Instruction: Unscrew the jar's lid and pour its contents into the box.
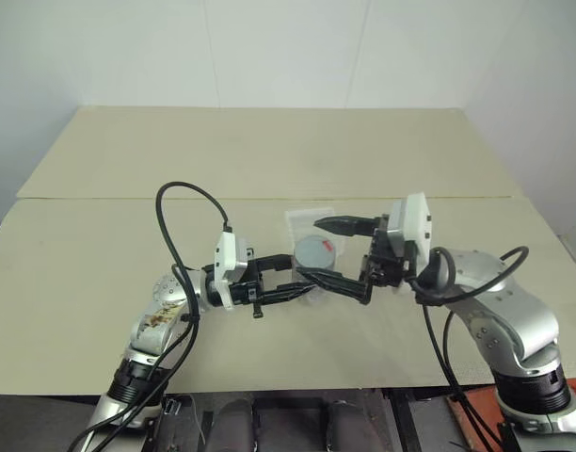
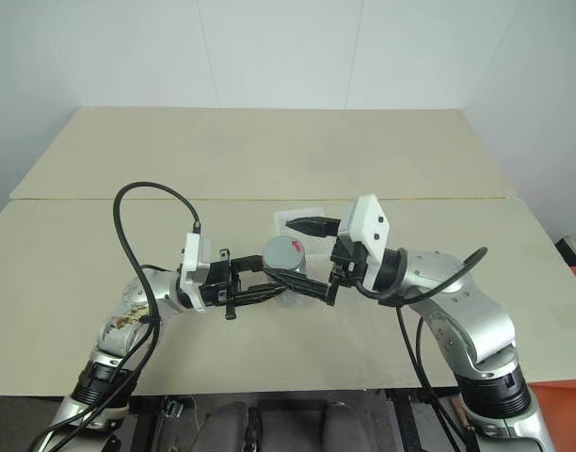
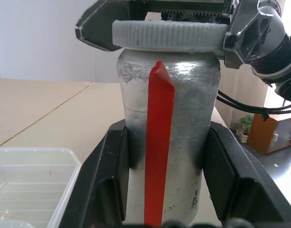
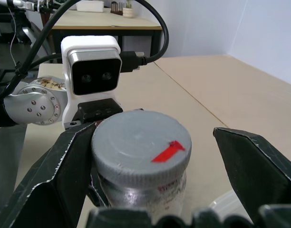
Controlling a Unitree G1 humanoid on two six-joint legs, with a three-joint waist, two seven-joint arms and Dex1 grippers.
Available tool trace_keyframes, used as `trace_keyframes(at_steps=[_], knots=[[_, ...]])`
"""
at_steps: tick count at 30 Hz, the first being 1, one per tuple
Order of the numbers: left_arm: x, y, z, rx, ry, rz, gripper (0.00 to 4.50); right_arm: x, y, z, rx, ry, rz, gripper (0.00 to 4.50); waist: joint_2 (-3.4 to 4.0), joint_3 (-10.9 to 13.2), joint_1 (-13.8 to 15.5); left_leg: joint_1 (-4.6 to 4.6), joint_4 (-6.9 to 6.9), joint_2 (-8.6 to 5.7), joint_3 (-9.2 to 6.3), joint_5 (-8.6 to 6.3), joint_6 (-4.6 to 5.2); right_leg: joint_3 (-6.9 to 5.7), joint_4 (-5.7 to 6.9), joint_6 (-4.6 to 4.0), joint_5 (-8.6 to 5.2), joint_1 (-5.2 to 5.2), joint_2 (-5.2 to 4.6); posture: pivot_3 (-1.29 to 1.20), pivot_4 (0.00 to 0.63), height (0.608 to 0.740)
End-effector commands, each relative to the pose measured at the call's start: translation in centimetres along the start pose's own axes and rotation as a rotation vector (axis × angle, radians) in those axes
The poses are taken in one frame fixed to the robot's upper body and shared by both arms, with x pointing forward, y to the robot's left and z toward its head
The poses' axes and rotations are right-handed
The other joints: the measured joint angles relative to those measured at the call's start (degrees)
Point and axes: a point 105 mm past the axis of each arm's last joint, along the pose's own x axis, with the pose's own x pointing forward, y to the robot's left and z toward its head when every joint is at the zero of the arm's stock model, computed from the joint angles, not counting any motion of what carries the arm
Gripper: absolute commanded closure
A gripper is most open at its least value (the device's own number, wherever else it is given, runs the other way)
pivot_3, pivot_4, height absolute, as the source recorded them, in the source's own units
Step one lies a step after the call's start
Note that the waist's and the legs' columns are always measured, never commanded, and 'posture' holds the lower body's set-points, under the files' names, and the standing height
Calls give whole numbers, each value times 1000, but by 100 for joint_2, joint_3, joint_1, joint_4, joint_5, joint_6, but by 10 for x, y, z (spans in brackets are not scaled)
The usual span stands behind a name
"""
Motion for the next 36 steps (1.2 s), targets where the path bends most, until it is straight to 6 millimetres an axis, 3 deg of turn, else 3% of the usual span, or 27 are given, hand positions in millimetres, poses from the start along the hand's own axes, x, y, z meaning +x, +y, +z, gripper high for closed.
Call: trace_keyframes(at_steps=[1, 17, 29, 36], knots=[[0, 0, 10, 62, -21, -17, 2657, -11, -6, 10, -45, -12, -51, 45, 0, 0, 0, 0, 0, 1, 0, 0, 0, 0, 0, 0, 0, 0, 1, 0, 150, 740], [0, 1, 9, 59, -28, -25, 2657, -29, -8, 6, -50, 36, -85, 45, 0, 0, 2, -1, 0, -1, 0, 0, 0, 0, -2, 0, 0, 1, -1, 0, 150, 740], [2, 1, 9, 60, -30, -27, 2657, -28, 8, 8, -51, 44, 15, 45, 0, 0, 2, -1, 0, 0, -1, 0, 0, 1, -2, 0, 0, 1, 0, 0, 150, 740], [5, 0, 7, 58, -32, -31, 2657, -15, 7, 14, -64, 9, 36, 45, 0, 0, -1, 0, 0, 0, -1, 0, 0, 1, -1, 0, 0, 1, 1, 0, 150, 740]])
